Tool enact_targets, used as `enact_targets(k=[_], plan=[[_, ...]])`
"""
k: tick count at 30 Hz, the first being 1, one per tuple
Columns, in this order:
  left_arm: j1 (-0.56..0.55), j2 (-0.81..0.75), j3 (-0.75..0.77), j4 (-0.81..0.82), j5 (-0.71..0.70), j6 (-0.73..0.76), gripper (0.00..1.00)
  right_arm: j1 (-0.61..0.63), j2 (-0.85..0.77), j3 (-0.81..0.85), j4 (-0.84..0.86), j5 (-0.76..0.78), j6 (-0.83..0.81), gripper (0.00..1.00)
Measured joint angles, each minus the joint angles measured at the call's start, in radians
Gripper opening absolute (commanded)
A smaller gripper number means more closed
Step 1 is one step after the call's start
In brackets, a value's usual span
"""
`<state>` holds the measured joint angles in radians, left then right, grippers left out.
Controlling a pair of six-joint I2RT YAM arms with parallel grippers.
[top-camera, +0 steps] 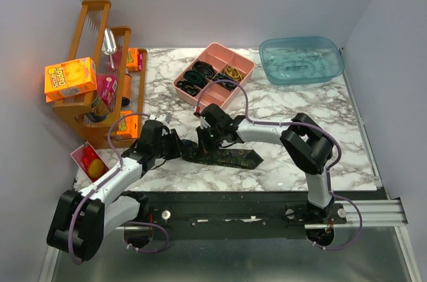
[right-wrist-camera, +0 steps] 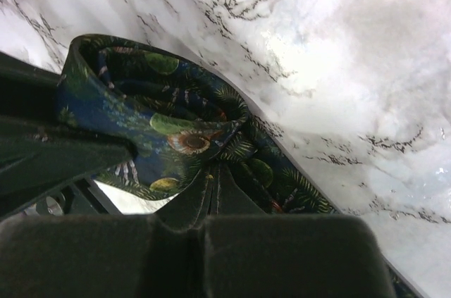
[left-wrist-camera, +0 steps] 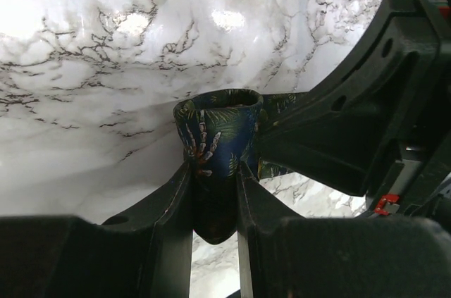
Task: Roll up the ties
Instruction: Roll the tie at the center of the board.
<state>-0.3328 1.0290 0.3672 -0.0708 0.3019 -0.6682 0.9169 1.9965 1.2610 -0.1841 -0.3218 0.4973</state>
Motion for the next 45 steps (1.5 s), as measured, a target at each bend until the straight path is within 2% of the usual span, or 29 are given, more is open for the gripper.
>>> enact_targets(k=[17, 32, 45], plan=[[-0.156, 0.086, 0.262, -0.324, -0.259, 0.065, 0.23, 0.0, 0.082, 0.126, -0.045, 0.0, -0.01, 0.01], [-0.264, 0.21, 0.402, -0.46, -0.451, 0.082, 0.23, -0.002, 0.116, 0.177, -0.057, -0.008, -0.043, 0.02], [-0.315, 0.289, 0.453, -0.558, -0.568, 0.08, 0.23, -0.092, -0.061, 0.06, -0.08, 0.002, -0.061, 0.02]])
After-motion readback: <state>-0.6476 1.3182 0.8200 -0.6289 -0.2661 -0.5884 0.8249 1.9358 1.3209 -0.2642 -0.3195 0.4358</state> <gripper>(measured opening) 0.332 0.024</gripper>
